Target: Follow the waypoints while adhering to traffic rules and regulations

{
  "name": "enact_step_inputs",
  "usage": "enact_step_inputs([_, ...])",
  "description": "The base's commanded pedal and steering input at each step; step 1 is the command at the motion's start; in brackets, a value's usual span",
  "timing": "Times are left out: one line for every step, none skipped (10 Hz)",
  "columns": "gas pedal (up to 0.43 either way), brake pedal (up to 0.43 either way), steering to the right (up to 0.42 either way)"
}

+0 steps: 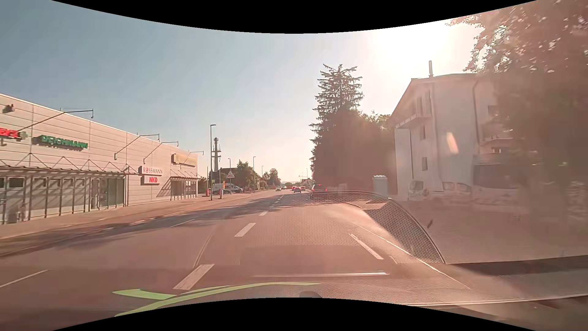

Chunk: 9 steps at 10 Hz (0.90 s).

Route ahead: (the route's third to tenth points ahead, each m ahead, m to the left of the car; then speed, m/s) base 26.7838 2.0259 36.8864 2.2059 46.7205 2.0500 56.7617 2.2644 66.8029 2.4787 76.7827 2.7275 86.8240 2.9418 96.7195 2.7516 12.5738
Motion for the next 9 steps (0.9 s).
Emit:
enact_step_inputs([0.0,0.0,-0.002])
enact_step_inputs([0.0,0.0,-0.001])
enact_step_inputs([0.0,0.0,-0.001])
enact_step_inputs([0.0,0.0,-0.002])
enact_step_inputs([0.0,0.0,-0.002])
enact_step_inputs([0.0,0.0,-0.002])
enact_step_inputs([0.0,0.0,-0.001])
enact_step_inputs([0.0,0.0,-0.001])
enact_step_inputs([0.0,0.0,-0.001])
